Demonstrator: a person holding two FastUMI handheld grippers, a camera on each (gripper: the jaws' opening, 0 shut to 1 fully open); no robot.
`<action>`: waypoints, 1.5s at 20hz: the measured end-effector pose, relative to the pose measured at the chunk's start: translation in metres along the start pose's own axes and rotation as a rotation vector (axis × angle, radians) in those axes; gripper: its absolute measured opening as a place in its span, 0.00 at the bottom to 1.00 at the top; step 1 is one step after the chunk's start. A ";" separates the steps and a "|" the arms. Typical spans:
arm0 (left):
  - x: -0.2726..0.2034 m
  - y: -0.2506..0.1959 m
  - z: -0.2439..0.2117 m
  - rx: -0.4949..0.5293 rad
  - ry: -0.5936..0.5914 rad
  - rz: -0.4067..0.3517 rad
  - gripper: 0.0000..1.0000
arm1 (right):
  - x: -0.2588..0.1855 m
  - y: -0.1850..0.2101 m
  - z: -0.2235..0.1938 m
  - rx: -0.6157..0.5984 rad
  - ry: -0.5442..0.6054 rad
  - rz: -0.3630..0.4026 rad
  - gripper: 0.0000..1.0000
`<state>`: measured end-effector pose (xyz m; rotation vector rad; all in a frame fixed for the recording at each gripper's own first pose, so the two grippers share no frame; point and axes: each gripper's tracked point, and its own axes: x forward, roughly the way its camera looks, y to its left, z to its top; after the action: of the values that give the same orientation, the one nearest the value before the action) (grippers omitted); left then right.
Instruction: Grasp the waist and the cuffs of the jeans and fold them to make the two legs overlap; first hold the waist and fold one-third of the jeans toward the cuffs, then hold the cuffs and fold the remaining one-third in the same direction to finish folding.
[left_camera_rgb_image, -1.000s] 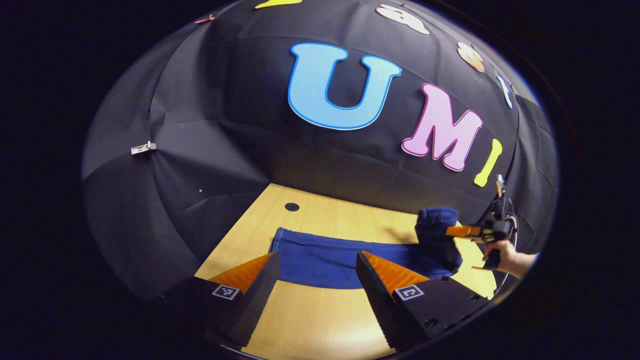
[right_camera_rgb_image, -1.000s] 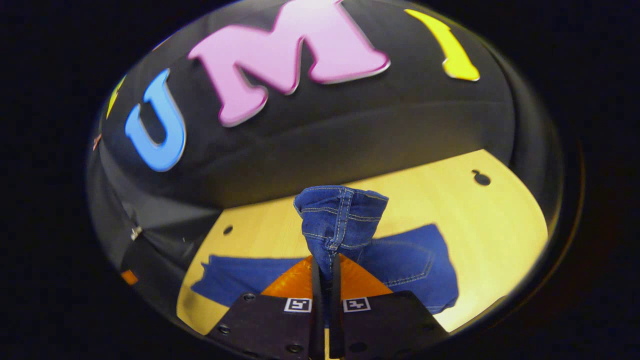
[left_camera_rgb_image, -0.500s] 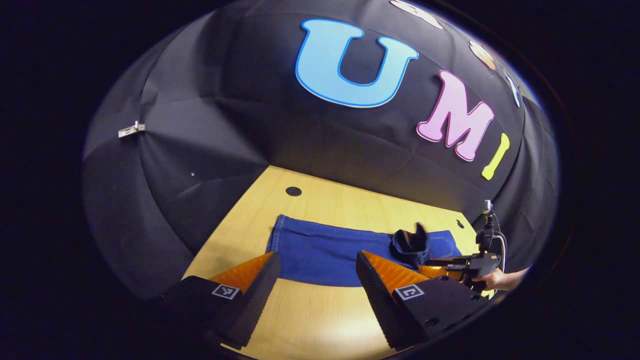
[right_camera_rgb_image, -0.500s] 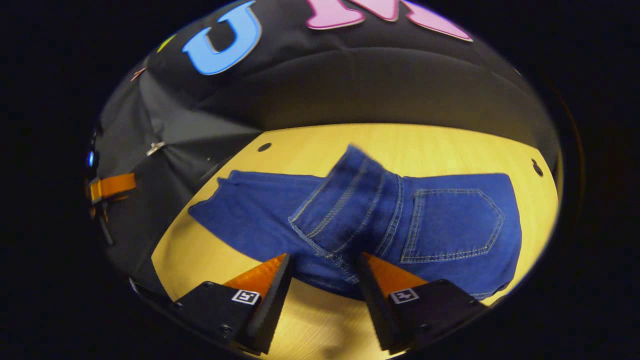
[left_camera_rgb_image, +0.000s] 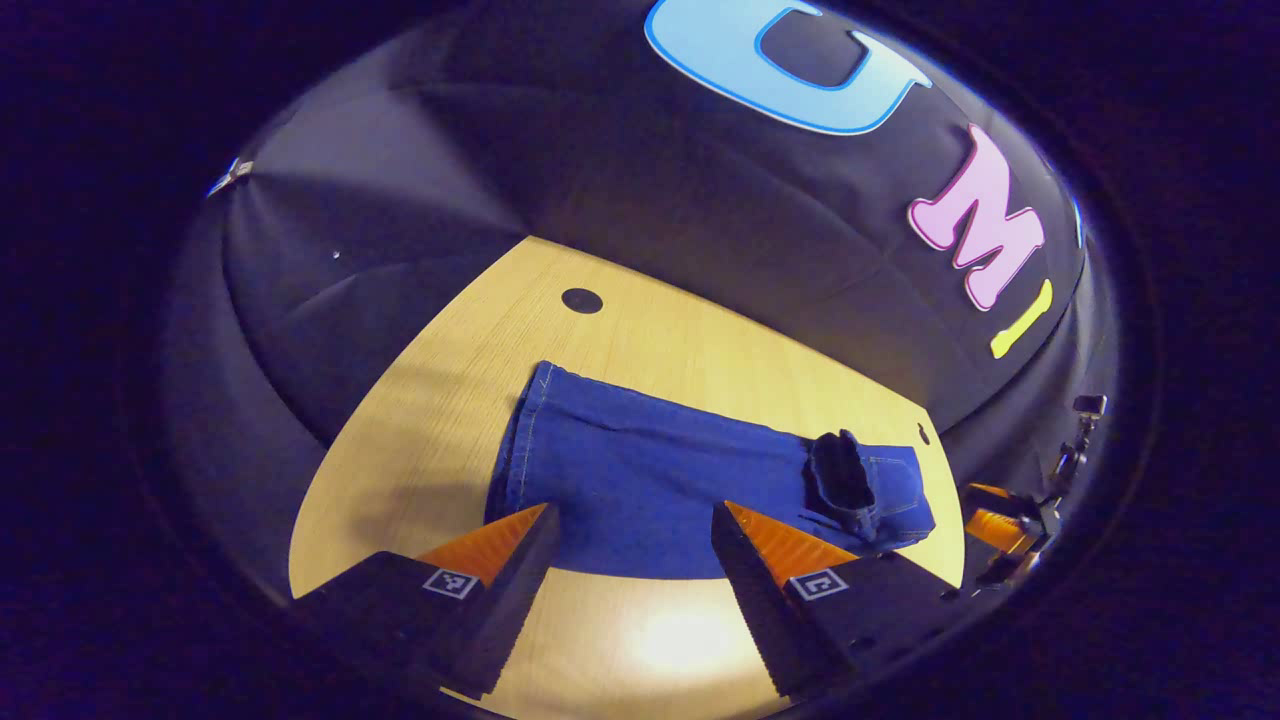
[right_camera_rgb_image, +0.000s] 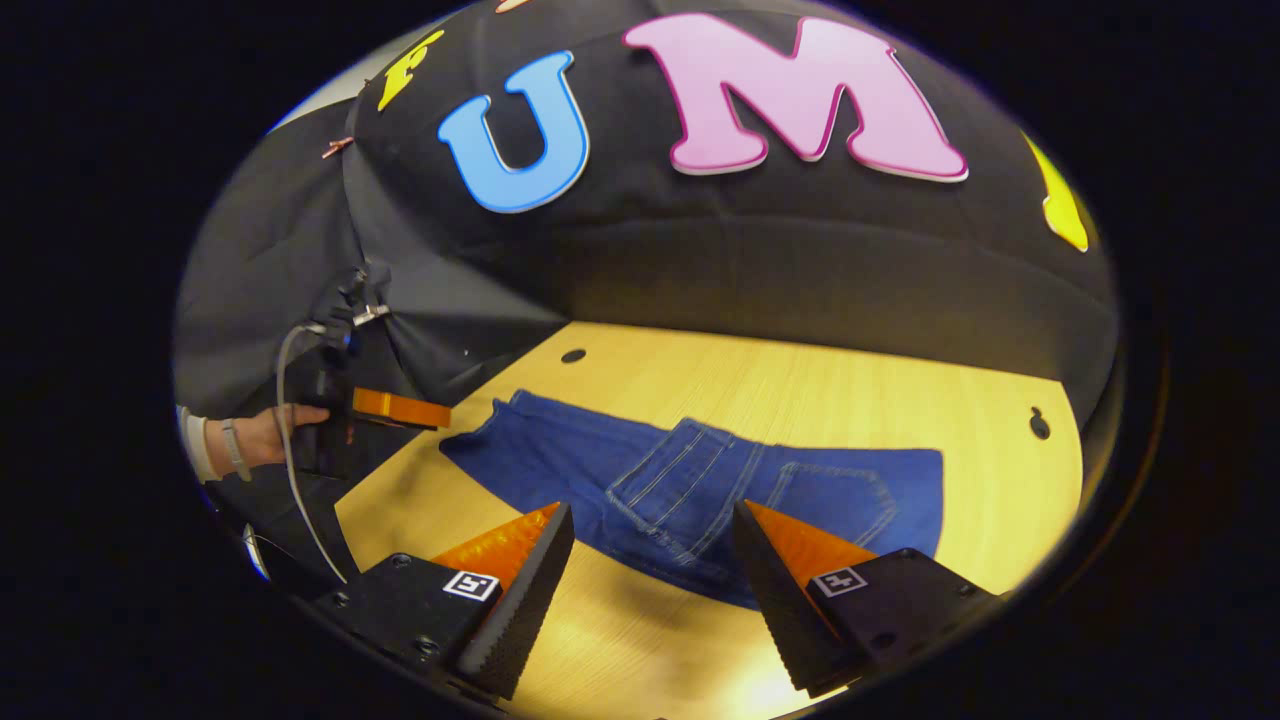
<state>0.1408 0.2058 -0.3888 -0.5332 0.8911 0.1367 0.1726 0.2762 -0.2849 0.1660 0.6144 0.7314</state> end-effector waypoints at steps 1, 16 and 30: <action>0.013 0.009 0.005 0.018 0.021 0.021 0.97 | -0.008 -0.004 0.004 -0.008 -0.009 -0.009 0.97; 0.075 -0.001 0.009 0.185 0.318 0.264 0.99 | -0.053 -0.068 -0.005 0.027 0.018 -0.106 0.97; 0.055 -0.082 0.028 0.164 0.251 0.201 0.06 | -0.074 -0.079 0.014 0.058 -0.026 -0.085 0.97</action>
<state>0.2218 0.1432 -0.3854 -0.3107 1.1897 0.1799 0.1836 0.1694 -0.2666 0.2019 0.6146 0.6286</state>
